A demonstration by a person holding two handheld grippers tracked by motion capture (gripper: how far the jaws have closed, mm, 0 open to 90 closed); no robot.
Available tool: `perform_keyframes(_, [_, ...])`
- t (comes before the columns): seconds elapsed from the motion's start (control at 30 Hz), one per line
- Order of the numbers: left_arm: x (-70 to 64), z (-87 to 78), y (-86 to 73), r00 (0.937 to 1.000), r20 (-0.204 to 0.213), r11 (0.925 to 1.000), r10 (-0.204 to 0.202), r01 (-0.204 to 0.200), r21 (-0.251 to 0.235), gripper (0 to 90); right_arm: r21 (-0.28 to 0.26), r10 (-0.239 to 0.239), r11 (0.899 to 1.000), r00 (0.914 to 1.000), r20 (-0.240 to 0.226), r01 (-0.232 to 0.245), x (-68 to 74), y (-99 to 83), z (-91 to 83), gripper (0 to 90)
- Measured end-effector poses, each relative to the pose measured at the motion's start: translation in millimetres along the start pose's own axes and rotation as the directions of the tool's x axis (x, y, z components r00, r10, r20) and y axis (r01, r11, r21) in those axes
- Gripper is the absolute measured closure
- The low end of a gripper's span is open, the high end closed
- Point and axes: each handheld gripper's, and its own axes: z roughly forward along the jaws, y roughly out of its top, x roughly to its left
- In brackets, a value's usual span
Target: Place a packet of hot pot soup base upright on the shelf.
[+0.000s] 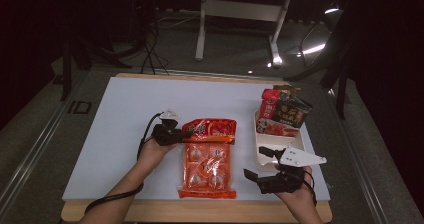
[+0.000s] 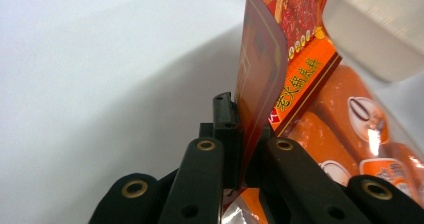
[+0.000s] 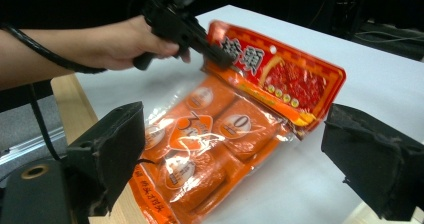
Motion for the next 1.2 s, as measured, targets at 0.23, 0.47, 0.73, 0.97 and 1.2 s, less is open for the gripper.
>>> perform_keyframes(0.23, [-13.2, -20.7, 11.6, 0.9977, 0.04, 0.9978, 0.054, -0.052, -0.042, 89.8, 0.009, 0.001, 1.0, 0.9996, 0.027, -0.001, -3.3, 4.3, -1.9, 12.1])
perform_keyframes(0.47, [-31.9, -38.0, 21.0, 0.9901, 0.083, 0.9892, 0.113, -0.105, -0.103, 89.9, -0.001, 0.011, 1.0, 0.9988, 0.048, -0.011, -12.5, 11.4, -0.1, 12.2])
perform_keyframes(0.73, [-44.5, -49.2, 25.2, 0.9778, 0.124, 0.9778, 0.169, -0.151, -0.145, 90.0, 0.009, 0.041, 0.999, 0.997, 0.066, -0.042, -31.4, 16.4, 13.7, 14.7])
perform_keyframes(0.97, [-54.9, -57.7, 25.2, 0.9582, 0.18, 0.9613, 0.222, -0.185, -0.204, 90.0, 0.034, 0.067, 0.997, 0.9966, 0.048, -0.069, -40.2, 13.2, 30.7, 15.4])
perform_keyframes(1.2, [-61.5, -61.1, 22.7, 0.9423, 0.217, 0.9458, 0.255, -0.197, -0.258, 90.0, 0.036, 0.096, 0.995, 0.9946, -0.037, -0.095, -39.5, 10.5, 38.0, 37.1])
